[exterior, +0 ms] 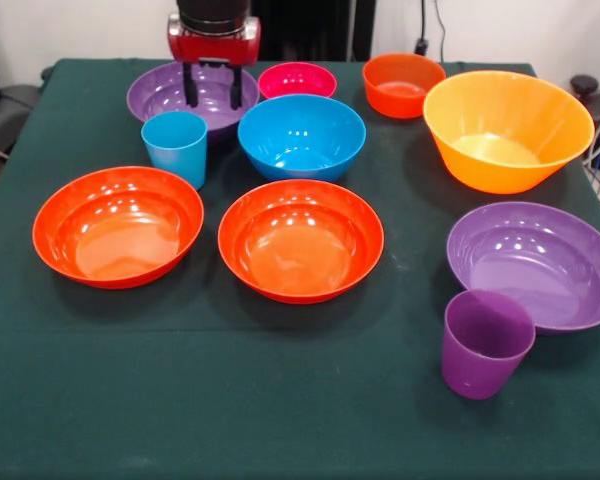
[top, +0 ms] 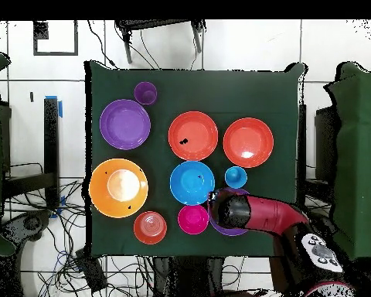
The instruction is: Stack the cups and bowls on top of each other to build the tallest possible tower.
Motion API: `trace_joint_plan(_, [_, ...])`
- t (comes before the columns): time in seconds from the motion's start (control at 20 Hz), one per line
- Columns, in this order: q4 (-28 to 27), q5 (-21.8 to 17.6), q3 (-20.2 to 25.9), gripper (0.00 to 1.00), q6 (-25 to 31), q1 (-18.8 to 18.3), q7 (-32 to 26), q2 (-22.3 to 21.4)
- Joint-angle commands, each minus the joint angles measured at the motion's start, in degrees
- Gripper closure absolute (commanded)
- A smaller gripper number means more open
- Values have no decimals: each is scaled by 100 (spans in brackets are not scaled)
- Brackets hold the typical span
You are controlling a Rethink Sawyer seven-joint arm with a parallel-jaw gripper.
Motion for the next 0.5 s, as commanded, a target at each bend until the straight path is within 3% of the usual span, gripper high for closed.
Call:
trace_joint_plan(0.05, [-849, 202, 362, 0, 826, 196, 254, 58])
trace_joint_plan(0.5, [-1404, 263, 418, 0, 1310, 406, 289, 138])
